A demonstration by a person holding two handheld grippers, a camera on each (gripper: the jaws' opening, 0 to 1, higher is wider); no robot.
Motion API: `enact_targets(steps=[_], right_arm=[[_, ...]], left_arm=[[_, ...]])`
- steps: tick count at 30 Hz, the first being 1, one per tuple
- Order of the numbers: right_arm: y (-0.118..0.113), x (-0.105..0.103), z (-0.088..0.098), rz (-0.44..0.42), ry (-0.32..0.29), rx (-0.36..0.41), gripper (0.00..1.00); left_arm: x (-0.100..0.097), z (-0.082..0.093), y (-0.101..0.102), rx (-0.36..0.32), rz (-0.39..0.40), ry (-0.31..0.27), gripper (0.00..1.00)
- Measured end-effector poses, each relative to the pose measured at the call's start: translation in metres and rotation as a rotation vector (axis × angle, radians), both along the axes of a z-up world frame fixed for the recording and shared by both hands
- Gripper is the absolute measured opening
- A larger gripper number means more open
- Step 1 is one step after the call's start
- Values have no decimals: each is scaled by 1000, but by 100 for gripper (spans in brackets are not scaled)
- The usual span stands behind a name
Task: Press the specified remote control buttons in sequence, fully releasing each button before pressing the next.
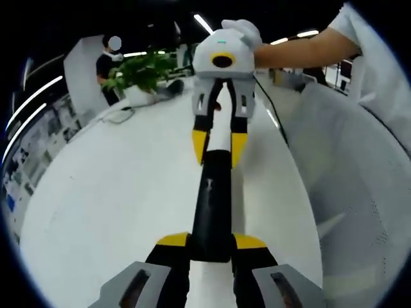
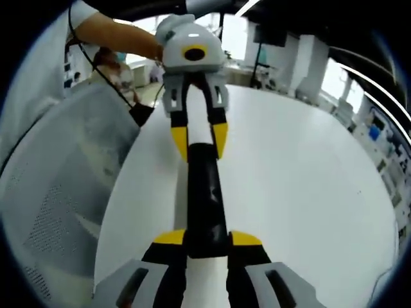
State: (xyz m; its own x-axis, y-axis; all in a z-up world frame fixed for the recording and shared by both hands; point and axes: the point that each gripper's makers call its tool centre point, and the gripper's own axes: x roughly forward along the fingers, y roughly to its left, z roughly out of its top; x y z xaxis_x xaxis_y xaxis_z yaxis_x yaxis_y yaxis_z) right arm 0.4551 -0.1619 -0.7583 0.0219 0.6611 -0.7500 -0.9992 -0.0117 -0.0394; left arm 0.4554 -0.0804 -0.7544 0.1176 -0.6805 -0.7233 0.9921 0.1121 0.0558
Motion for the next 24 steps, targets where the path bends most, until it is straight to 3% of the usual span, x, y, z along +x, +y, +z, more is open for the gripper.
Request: enact_targets(steps=[14,24], right_arm=[[1,-16,-15,9,18,-14,20],[0,-18,-21,16,15,-29,20]], left_arm=[[-19,-15,0,39,-8,19,23],[-21,-21,-1,45,-8,25,23]])
